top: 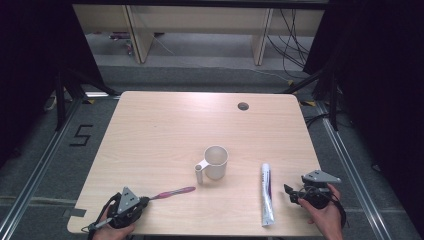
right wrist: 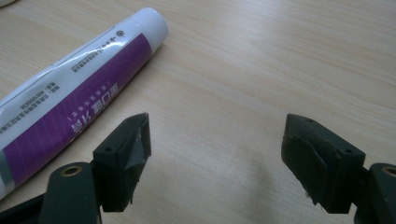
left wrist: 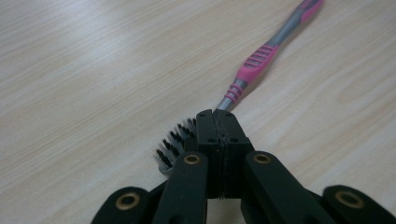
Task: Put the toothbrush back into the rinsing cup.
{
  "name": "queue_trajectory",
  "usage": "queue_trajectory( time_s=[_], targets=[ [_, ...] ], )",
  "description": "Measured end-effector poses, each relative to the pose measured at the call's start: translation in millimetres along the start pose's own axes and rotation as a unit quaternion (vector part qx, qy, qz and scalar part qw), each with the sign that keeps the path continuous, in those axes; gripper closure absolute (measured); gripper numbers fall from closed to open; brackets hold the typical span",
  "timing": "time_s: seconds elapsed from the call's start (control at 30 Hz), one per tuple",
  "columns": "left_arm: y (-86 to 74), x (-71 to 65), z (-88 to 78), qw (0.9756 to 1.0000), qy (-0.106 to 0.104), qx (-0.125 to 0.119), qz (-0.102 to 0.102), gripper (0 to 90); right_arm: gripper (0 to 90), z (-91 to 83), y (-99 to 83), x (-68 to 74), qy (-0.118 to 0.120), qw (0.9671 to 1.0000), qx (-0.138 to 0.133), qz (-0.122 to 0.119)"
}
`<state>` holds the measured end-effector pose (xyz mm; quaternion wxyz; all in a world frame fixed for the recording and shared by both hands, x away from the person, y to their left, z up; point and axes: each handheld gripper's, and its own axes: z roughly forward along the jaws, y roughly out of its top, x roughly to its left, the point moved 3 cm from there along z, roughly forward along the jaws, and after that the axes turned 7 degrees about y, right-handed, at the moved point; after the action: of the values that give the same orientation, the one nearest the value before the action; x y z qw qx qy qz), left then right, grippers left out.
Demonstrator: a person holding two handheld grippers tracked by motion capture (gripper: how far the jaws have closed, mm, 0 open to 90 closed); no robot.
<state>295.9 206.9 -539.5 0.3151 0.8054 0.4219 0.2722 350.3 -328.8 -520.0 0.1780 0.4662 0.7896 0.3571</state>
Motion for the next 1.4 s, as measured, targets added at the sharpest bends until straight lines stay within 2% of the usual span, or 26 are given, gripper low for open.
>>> queue_trajectory(
  time_s=[0.07,0.1,0.13,0.33,0.4,0.57,0.6,0.77,0.83,0.87,1.03,1.07,1.4],
  targets=[
    [0.5,1.0,0.6,1.0,-0.001,-0.002,-0.003,88.7,25.1,0.4,0.1,0.3,0.0,1.0,0.002,0.002],
    [1.0,4.0,1.3,1.0,0.002,0.003,0.005,88.7,25.0,0.6,0.1,-0.3,-0.001,1.0,0.001,-0.001],
    [2.3,5.1,2.8,1.0,0.006,0.002,-0.003,88.7,25.0,1.7,-0.3,-1.9,-0.004,0.9999,-0.005,-0.015],
    [9.8,17.6,15.3,0.9995,0.031,0.004,-0.006,88.7,25.0,1.4,-0.1,-0.9,0.0,1.0,0.001,-0.006],
    [12.6,20.2,18.5,0.9994,0.034,0.004,-0.008,88.7,25.0,2.0,0.2,-0.8,-0.001,1.0,-0.001,-0.004],
    [18.9,22.9,24.7,0.9994,0.034,0.003,-0.006,88.7,25.0,2.1,0.1,-0.3,0.0,1.0,0.004,-0.001],
    [21.8,24.0,28.5,0.9994,0.035,0.004,-0.005,88.7,25.0,2.3,0.0,0.7,0.005,0.9999,0.007,0.007],
    [26.1,25.6,32.9,0.9994,0.033,0.004,-0.007,88.5,25.0,3.0,0.3,0.6,0.004,1.0,0.001,0.003],
    [28.2,27.2,35.2,0.9993,0.037,0.004,-0.01,88.6,25.0,4.7,0.5,-2.2,0.006,0.9998,-0.006,-0.02],
    [29.0,28.1,36.0,0.9992,0.039,0.004,-0.011,88.6,25.1,4.2,0.2,-2.1,0.0,0.9998,-0.004,-0.018],
    [35.9,30.6,42.0,0.9993,0.034,0.005,-0.016,88.5,25.0,4.4,0.2,-2.2,0.003,0.9998,-0.003,-0.021],
    [36.8,31.4,42.9,0.9994,0.033,0.006,-0.012,88.4,25.0,4.2,0.3,-2.1,0.002,0.9998,-0.003,-0.021],
    [53.5,29.5,62.6,0.999,0.036,0.013,-0.022,87.8,25.0,4.4,0.4,-2.2,0.003,0.9998,-0.004,-0.02]
  ],
)
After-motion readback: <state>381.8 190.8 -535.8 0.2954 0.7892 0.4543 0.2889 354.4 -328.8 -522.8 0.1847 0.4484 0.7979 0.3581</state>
